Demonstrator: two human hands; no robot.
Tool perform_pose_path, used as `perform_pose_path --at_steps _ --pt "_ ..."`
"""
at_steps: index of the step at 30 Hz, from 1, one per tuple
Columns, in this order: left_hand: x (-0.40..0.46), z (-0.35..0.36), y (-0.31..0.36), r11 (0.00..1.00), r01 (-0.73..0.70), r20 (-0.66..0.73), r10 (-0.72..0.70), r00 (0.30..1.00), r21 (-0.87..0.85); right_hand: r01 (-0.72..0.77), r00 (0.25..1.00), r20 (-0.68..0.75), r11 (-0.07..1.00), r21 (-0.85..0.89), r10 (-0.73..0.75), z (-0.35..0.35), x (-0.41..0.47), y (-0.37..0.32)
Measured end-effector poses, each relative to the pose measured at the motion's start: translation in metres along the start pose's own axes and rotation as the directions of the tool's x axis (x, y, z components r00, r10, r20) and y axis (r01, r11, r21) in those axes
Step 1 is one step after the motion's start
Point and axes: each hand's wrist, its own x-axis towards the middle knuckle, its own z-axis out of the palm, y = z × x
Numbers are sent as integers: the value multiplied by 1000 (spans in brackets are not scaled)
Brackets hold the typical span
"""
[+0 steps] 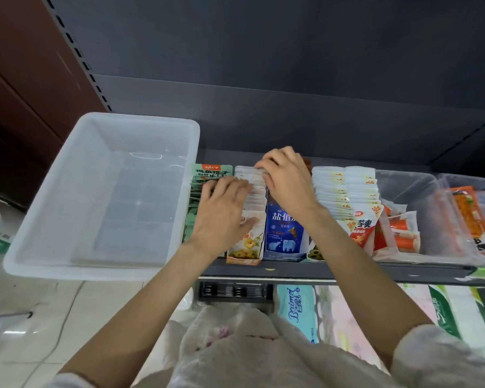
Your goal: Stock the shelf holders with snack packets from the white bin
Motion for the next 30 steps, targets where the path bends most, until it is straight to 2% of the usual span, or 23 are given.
perform_pose_path --at_steps 2,5,12,18,20,24,30 --pt "8 0 3 991 -62 157 43 987 117 -4 992 125 1000 14 2 -4 8 4" --pt "14 5 4 964 -104 235 46 971 243 16 967 252 999 37 -25 -5 19 12" --pt "19 5 4 972 -95 189 54 980 215 142 914 374 988 64 -156 -9 42 14" --pt "5 15 -3 972 -115 71 102 992 204 224 847 472 969 100 -245 -15 51 10" --pt "3 15 -2 974 -110 49 102 994 196 248 815 525 966 68 -246 -16 52 7" --pt "-1 14 0 972 -107 32 102 994 208 391 744 605 919 -51 -284 -15 53 -1" --pt "-6 14 3 976 -71 10 71 997 207 356 625 708 927 118 -330 -10 53 -10"
